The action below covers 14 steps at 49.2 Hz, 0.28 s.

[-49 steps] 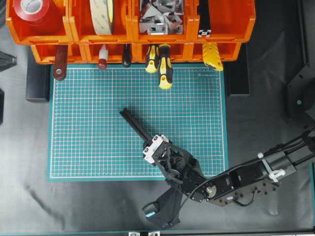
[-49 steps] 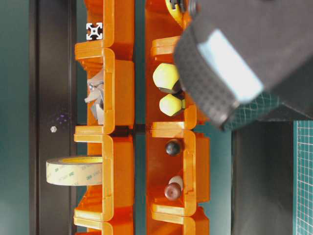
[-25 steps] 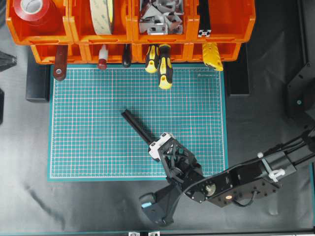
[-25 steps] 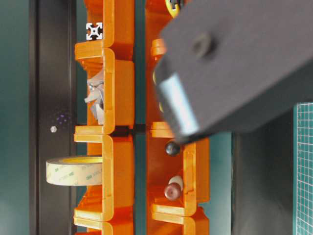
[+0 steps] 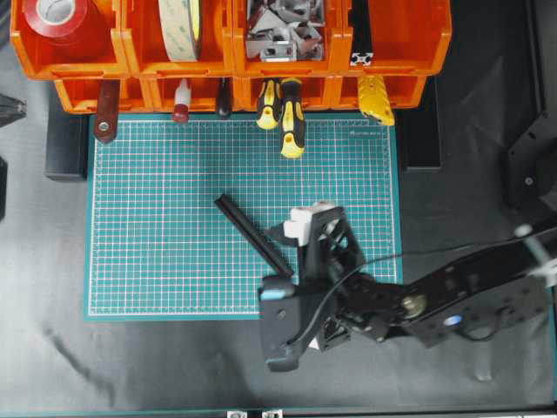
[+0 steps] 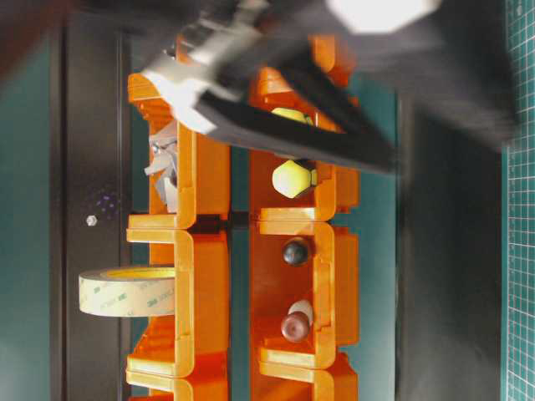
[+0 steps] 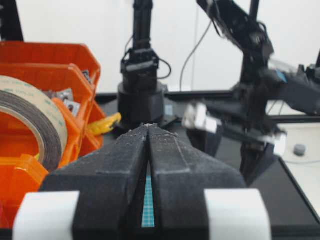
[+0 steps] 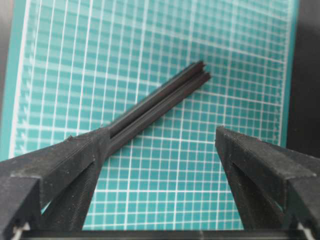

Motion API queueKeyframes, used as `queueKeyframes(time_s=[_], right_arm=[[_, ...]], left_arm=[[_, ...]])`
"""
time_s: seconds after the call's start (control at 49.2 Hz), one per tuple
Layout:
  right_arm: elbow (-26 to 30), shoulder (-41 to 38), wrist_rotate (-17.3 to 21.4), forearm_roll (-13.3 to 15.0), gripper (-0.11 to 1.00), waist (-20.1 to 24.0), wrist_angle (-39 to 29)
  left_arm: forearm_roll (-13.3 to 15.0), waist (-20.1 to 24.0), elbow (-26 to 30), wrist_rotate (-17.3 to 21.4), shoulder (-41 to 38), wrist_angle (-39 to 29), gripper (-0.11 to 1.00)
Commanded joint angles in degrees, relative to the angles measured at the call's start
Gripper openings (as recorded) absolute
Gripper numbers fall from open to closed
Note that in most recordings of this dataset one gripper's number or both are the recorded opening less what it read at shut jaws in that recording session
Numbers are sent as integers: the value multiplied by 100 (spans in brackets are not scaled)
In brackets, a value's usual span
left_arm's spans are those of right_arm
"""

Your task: Pick frame from container rack with right arm.

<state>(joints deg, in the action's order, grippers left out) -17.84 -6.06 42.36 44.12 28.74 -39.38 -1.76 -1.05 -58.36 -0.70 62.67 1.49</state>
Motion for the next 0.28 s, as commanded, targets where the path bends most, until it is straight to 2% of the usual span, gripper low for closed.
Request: queueKeyframes(time_s=[0.0, 0.102, 0.264], right_arm=[[9, 580, 246, 9, 83, 9, -9], [-123, 923, 466, 9, 83, 26, 0], [-439, 1415, 606, 9, 83, 97, 62]], left_arm=[[-18, -18, 141, -9, -44, 26, 0], [-18, -18, 141, -9, -35, 26, 0], [-18, -18, 141, -9, -35, 26, 0]])
